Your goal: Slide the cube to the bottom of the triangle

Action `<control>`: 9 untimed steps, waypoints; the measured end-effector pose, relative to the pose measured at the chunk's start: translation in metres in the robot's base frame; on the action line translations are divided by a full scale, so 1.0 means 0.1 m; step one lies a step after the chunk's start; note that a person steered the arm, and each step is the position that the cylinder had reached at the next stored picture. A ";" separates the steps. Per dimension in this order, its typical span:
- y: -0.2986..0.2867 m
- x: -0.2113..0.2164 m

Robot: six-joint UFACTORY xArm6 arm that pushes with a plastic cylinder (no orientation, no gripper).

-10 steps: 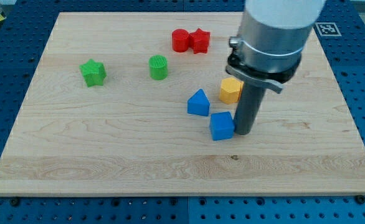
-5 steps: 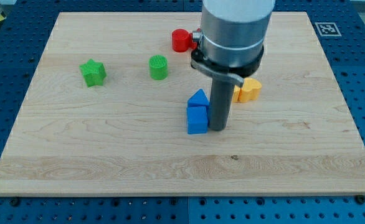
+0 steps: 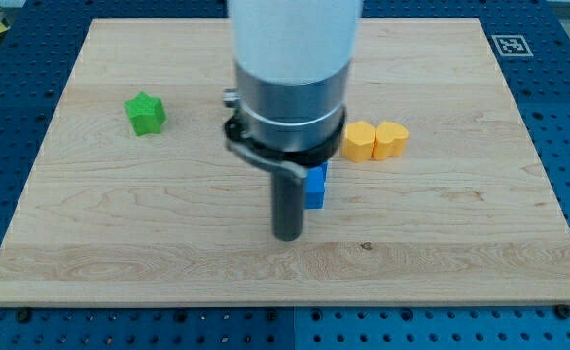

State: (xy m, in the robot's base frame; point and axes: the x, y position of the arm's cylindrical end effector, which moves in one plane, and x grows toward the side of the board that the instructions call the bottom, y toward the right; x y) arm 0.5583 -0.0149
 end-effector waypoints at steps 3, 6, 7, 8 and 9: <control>0.13 -0.18; 0.13 -0.22; 0.13 -0.22; 0.13 -0.26; 0.13 -0.26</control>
